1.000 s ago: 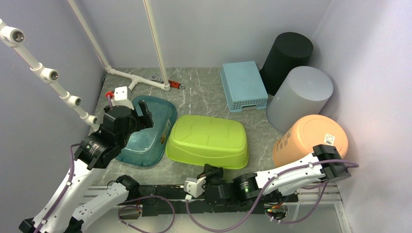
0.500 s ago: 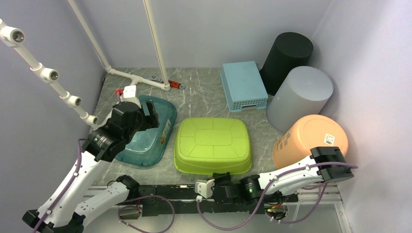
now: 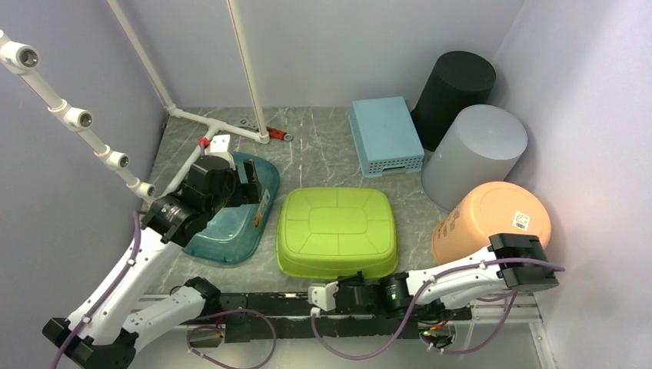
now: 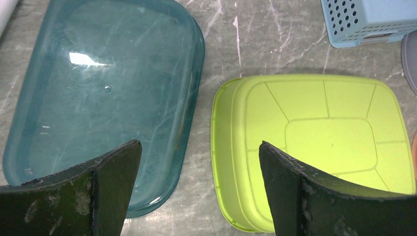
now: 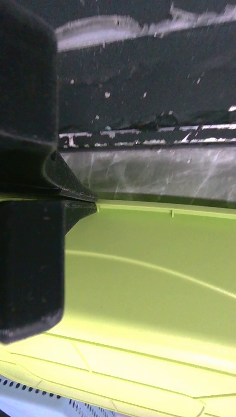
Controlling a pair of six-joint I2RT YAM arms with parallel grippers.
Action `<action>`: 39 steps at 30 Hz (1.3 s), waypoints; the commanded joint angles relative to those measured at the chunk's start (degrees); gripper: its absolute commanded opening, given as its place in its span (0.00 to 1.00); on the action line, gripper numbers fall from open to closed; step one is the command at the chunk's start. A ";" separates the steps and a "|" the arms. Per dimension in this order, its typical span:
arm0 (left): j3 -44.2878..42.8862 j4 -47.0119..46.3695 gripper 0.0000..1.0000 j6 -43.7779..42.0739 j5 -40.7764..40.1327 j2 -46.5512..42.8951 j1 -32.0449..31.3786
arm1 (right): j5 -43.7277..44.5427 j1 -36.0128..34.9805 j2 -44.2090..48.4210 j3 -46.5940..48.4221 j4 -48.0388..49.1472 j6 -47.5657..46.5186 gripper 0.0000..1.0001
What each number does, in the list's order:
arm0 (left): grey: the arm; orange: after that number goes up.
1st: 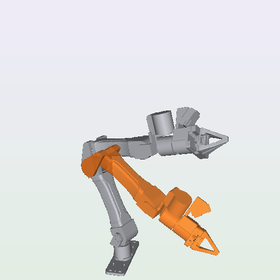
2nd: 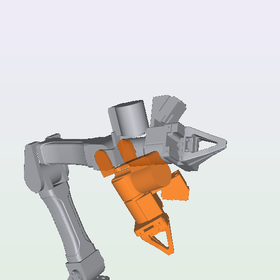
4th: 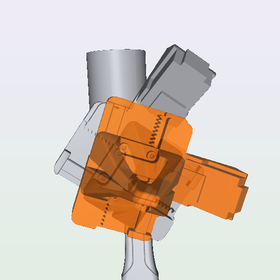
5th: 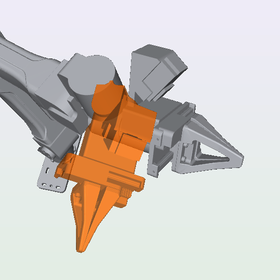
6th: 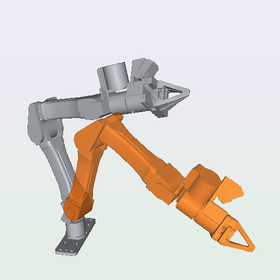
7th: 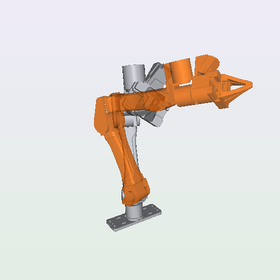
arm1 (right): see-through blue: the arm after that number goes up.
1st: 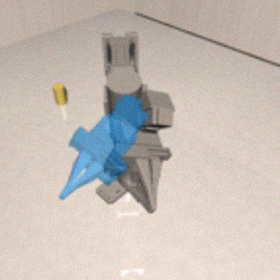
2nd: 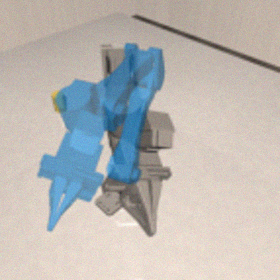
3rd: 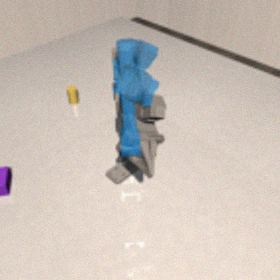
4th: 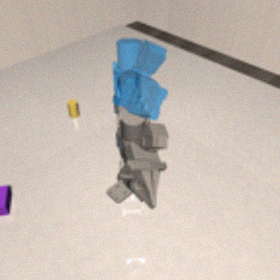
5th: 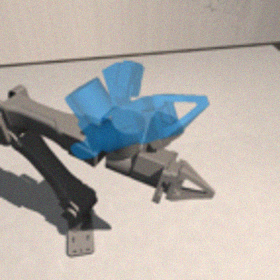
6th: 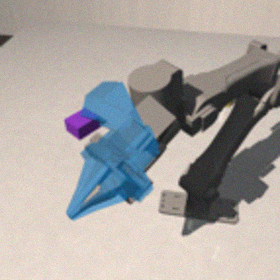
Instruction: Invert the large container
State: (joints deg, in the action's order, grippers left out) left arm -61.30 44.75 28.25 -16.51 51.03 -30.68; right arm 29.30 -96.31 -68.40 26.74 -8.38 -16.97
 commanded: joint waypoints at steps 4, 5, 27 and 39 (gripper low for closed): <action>1.00 -3.27 0.94 1.14 4.86 1.85 0.17 | -5.59 5.64 0.58 1.18 1.19 -4.23 0.00; 1.00 -3.38 0.94 0.92 5.18 2.33 0.18 | -5.98 5.71 0.77 1.77 0.43 -4.29 0.00; 7.15 -9.46 0.94 6.79 15.56 10.37 0.19 | 15.77 23.00 7.05 15.57 -11.82 38.14 0.73; 10.92 -16.33 0.88 9.37 23.57 17.25 0.18 | -3.49 37.11 -2.79 20.17 -20.93 51.93 0.75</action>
State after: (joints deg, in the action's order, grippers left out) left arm -51.07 33.21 36.25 2.35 66.85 -30.57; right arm 33.47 -61.78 -69.73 45.17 -26.55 27.77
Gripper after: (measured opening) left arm 0.909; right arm 0.760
